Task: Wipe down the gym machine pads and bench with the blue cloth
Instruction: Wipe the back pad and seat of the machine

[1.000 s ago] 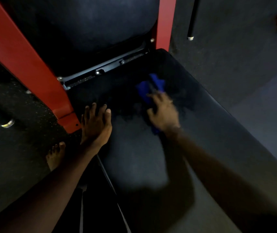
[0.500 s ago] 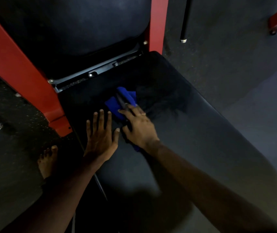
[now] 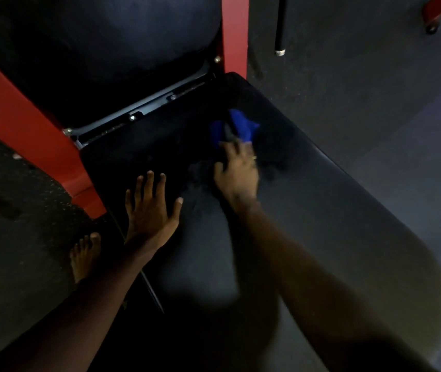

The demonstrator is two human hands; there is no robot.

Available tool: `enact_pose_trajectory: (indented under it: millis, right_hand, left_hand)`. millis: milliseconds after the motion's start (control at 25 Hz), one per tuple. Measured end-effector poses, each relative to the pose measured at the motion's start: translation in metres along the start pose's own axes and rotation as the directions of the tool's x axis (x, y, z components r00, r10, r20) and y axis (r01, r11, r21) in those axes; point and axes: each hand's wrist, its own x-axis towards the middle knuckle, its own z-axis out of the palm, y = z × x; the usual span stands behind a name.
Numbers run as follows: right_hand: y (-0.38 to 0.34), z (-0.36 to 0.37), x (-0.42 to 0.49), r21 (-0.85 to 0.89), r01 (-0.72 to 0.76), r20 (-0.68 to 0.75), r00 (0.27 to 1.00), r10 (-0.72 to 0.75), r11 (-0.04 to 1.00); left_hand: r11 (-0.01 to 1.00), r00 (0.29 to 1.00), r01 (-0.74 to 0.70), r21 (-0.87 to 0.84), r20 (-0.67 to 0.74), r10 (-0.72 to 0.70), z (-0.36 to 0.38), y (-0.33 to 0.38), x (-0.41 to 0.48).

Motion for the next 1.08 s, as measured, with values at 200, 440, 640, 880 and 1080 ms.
enact_pose_trajectory:
  millis: [200,440,640,880,1080]
  right_hand:
    - [-0.043,0.022,-0.018,0.070,0.484,0.369,0.799,-0.474,0.872]
    - [-0.010,0.015,0.136,-0.115,-0.028,0.082,0.996,0.038,0.993]
    - [-0.103,0.062,0.099,0.032,0.077,0.138,0.987,-0.081,0.996]
    - [-0.150,0.081,0.088,0.151,0.603,0.447,0.665,-0.598,0.783]
    - [-0.096,0.067,0.175,-0.096,0.097,0.200,0.977,-0.076,0.991]
  left_hand:
    - [0.991,0.990,-0.127,0.048,-0.057,0.130,-0.011,-0.020,0.002]
    - [0.993,0.993,-0.114,0.015,-0.010,0.114,-0.024,-0.050,0.025]
    - [0.992,0.992,-0.123,-0.039,-0.018,0.122,-0.027,-0.078,0.037]
    - [0.993,0.993,-0.093,-0.077,-0.081,0.087,-0.028,-0.083,0.027]
    - [0.990,0.995,-0.085,-0.116,-0.064,0.077,-0.025,-0.084,0.026]
